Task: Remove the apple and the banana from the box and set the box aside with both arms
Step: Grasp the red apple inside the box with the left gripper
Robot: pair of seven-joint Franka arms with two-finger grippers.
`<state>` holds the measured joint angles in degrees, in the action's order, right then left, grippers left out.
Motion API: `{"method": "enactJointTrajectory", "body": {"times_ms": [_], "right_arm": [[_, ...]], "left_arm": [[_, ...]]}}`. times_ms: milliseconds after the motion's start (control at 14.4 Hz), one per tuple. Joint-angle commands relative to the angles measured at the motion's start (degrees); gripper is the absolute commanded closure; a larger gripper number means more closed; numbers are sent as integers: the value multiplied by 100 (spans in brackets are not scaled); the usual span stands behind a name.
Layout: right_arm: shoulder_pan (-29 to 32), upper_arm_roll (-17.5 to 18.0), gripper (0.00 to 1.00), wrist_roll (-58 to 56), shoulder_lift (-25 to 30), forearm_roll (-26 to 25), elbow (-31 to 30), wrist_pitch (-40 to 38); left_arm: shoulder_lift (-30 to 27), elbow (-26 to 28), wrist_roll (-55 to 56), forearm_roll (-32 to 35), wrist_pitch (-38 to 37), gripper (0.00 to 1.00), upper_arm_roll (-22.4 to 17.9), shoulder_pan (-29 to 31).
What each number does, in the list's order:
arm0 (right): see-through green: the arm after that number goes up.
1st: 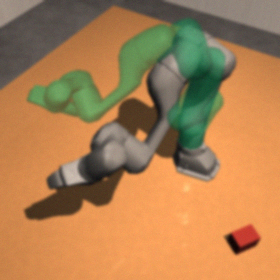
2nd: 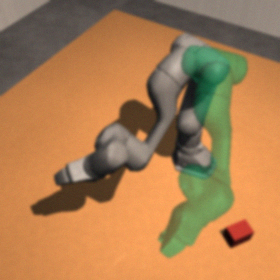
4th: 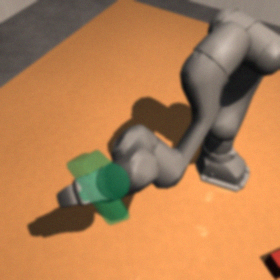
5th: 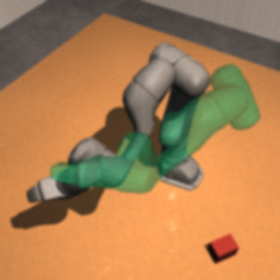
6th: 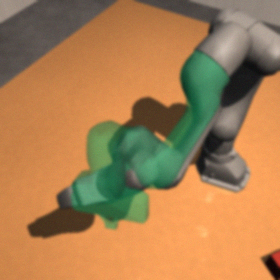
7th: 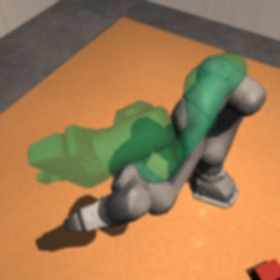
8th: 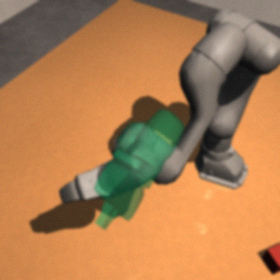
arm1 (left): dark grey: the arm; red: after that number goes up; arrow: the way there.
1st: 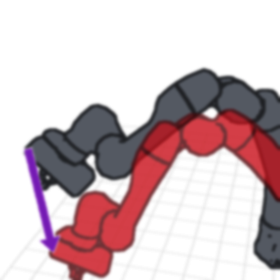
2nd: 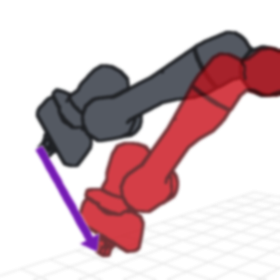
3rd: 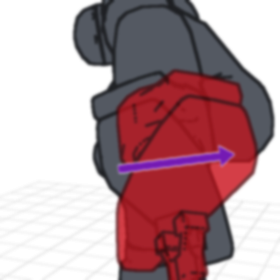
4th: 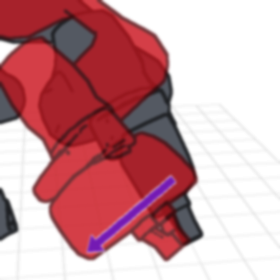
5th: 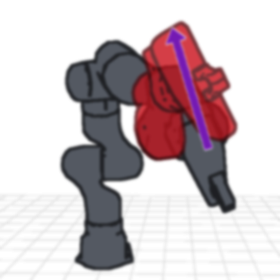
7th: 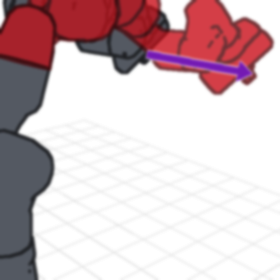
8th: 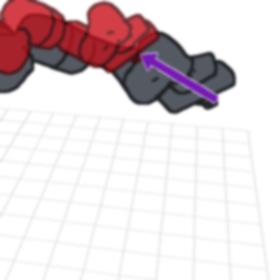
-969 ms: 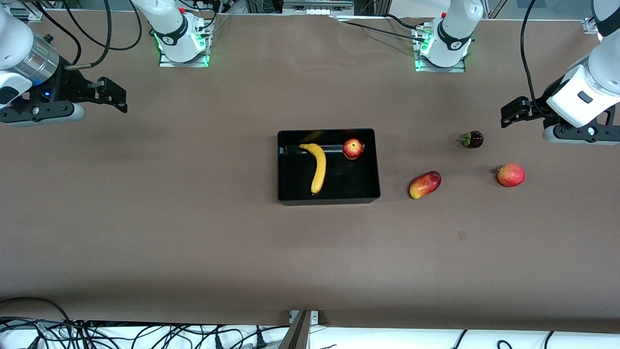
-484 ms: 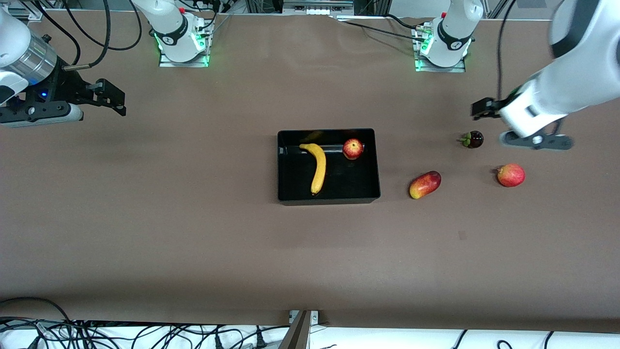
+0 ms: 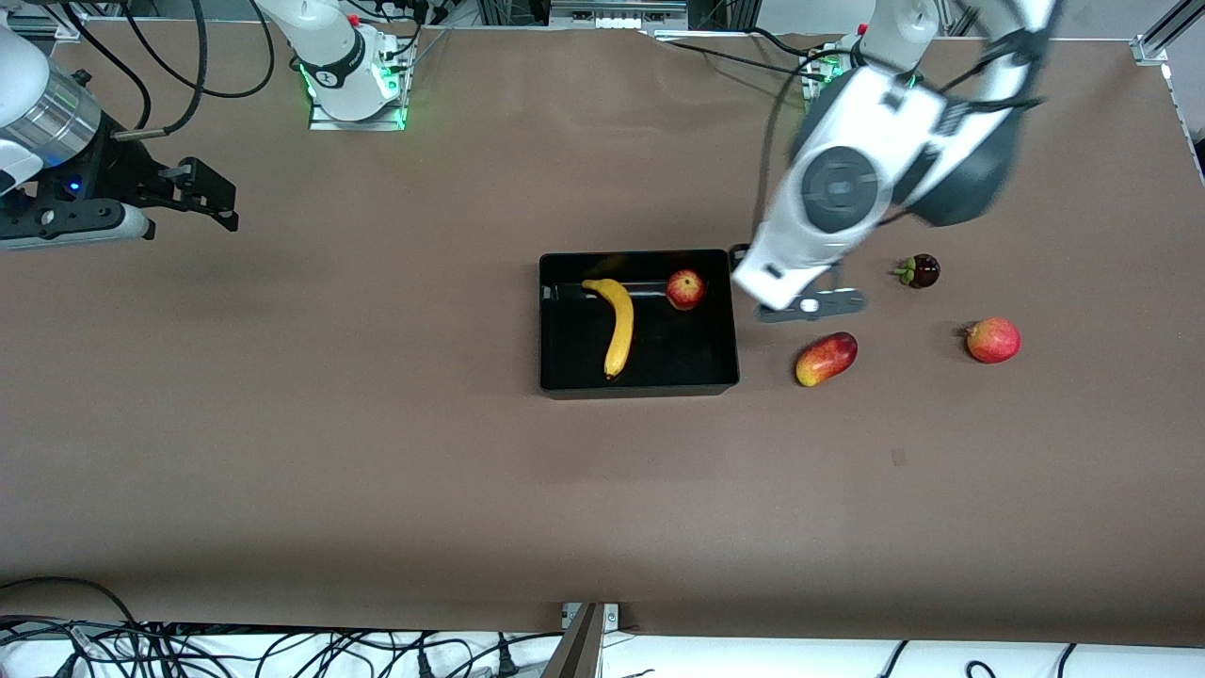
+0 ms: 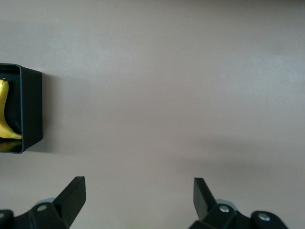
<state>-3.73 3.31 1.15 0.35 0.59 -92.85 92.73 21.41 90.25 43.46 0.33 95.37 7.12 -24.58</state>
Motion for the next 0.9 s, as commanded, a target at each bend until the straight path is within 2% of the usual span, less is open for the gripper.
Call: {"method": "enactJointTrajectory", "body": {"times_ms": [0, 138, 346, 554, 830], "right_arm": [[31, -50, 0, -10, -17, -23, 56, 43], [31, -50, 0, -10, -26, -15, 56, 52], [48, -50, 0, -10, -52, -15, 56, 87], [48, -50, 0, -10, -52, -15, 56, 87], [48, -50, 0, -10, -52, 3, 56, 87]], "left_arm": [[642, -139, 1144, 133, 620, 0, -79, -414], [1065, -139, 1899, 764, 1043, 0, -61, -547], [1479, -8, 2718, 881, 1631, 0, -70, -688], [1524, 431, 3387, 907, 2038, 0, -79, -925], [1515, 511, 3652, 960, 1977, 0, -53, -987]]}}
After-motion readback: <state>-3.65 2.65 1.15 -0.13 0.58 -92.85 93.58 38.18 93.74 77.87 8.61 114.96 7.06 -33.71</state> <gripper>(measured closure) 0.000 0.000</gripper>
